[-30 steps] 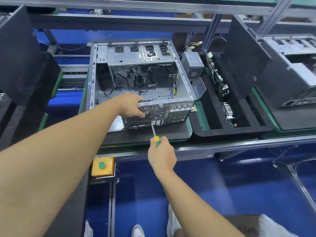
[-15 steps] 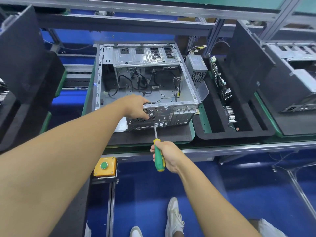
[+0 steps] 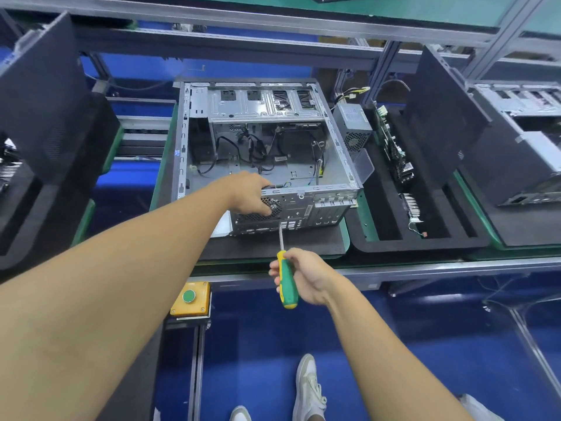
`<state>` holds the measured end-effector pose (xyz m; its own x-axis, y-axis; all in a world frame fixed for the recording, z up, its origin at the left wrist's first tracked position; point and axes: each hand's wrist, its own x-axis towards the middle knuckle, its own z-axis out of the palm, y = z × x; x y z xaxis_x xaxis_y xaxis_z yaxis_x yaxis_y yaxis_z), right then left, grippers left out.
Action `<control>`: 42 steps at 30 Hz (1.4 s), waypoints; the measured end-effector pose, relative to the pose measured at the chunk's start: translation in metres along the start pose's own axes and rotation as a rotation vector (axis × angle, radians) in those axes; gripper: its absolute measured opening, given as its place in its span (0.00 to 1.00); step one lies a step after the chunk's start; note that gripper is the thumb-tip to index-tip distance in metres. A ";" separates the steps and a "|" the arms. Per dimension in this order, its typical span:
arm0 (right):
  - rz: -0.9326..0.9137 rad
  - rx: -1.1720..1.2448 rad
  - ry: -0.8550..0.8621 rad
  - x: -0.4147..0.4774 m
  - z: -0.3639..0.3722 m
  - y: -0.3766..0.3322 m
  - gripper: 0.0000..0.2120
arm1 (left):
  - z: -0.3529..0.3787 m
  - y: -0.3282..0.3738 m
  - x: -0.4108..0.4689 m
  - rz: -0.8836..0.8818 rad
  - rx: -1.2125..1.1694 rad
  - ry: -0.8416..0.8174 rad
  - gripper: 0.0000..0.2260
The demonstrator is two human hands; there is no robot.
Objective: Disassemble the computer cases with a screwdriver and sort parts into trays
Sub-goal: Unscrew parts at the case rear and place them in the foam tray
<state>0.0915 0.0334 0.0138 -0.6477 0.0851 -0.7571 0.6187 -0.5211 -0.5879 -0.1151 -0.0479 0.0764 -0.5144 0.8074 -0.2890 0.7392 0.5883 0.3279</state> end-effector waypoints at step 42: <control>-0.053 0.298 -0.201 0.002 -0.003 0.012 0.14 | -0.002 0.002 -0.001 0.016 0.015 -0.037 0.21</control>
<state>0.0988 0.0296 0.0042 -0.7683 -0.0341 -0.6391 0.4439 -0.7477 -0.4938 -0.1143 -0.0471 0.0792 -0.4864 0.8142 -0.3170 0.7538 0.5745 0.3190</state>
